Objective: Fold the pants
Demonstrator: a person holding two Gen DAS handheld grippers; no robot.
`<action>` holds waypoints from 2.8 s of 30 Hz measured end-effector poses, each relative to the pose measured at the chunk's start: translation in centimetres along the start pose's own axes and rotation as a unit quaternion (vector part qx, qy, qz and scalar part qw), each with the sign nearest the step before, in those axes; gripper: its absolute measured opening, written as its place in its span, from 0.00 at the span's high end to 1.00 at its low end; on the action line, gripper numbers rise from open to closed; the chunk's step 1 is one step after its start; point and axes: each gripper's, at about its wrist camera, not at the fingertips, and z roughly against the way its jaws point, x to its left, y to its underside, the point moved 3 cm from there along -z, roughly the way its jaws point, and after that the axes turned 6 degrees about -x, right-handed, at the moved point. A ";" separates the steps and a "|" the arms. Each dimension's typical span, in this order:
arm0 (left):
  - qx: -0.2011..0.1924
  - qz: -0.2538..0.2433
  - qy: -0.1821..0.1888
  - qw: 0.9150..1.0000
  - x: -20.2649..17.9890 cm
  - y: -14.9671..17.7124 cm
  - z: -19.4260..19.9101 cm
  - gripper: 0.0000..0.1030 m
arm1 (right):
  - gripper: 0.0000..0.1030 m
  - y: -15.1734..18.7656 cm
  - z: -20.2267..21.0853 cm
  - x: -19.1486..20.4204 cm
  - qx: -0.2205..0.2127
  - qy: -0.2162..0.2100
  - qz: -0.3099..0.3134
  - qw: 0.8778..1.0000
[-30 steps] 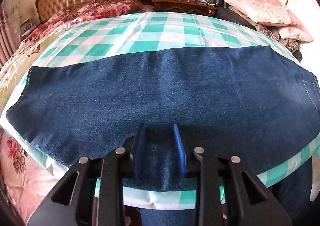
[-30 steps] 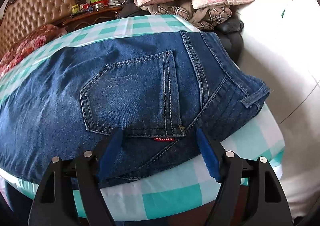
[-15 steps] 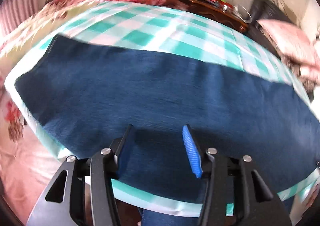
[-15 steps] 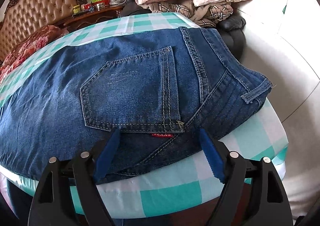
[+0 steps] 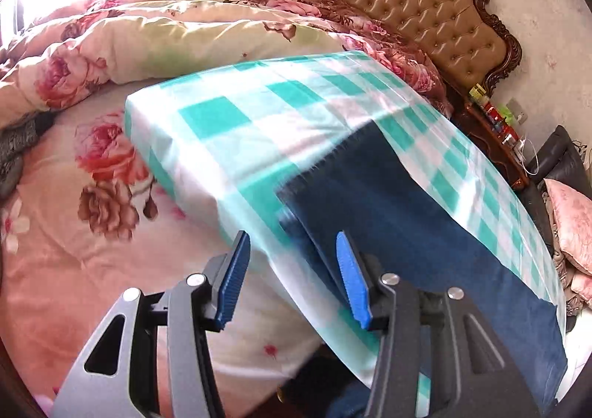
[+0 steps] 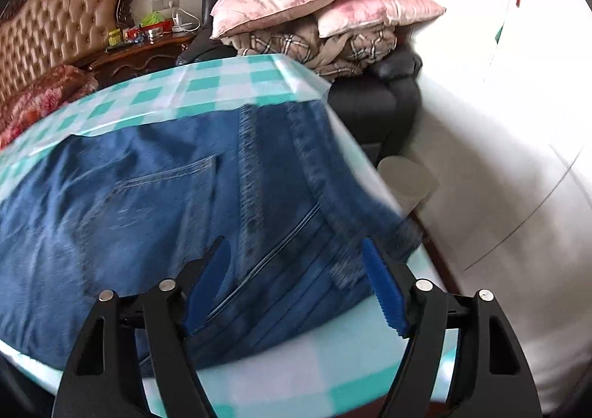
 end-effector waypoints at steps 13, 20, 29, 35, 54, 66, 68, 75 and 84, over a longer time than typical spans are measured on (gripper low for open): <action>0.044 -0.086 0.010 0.995 -2.2 -3.8 -5.9 0.75 | 0.43 1.3 -1.0 -0.1 0.062 0.060 0.001 0.996; -0.058 -0.177 0.062 0.981 -9.0 -3.4 -0.7 0.52 | 0.24 -3.4 5.4 6.5 -0.026 -0.001 0.034 0.999; 0.062 -0.327 0.206 0.920 -26.7 6.2 -6.1 0.58 | 0.16 -4.3 4.7 35.1 0.026 -0.298 0.131 0.945; 0.017 -0.273 0.080 0.959 -18.6 1.5 -7.0 0.54 | 0.17 -3.3 2.4 43.9 0.045 -0.286 0.167 0.942; -0.002 -0.181 0.026 0.983 -3.0 -0.6 -4.5 0.68 | 0.23 -0.6 5.1 44.7 0.021 -0.270 0.164 0.948; 0.018 -0.104 0.096 0.990 -1.6 -1.6 -3.8 0.83 | 0.28 2.5 5.2 47.9 0.019 -0.239 0.220 0.945; 0.015 -0.093 0.104 0.990 -1.6 -1.8 -3.4 0.83 | 0.25 2.6 5.2 47.8 0.017 -0.236 0.218 0.947; 0.003 -0.100 0.098 0.990 -2.3 -2.3 -2.5 0.83 | 0.20 2.5 4.8 47.5 0.022 -0.234 0.209 0.949; -0.006 -0.116 0.088 0.989 -3.1 -2.9 -1.5 0.83 | 0.20 1.6 5.1 44.5 0.022 -0.198 0.200 0.959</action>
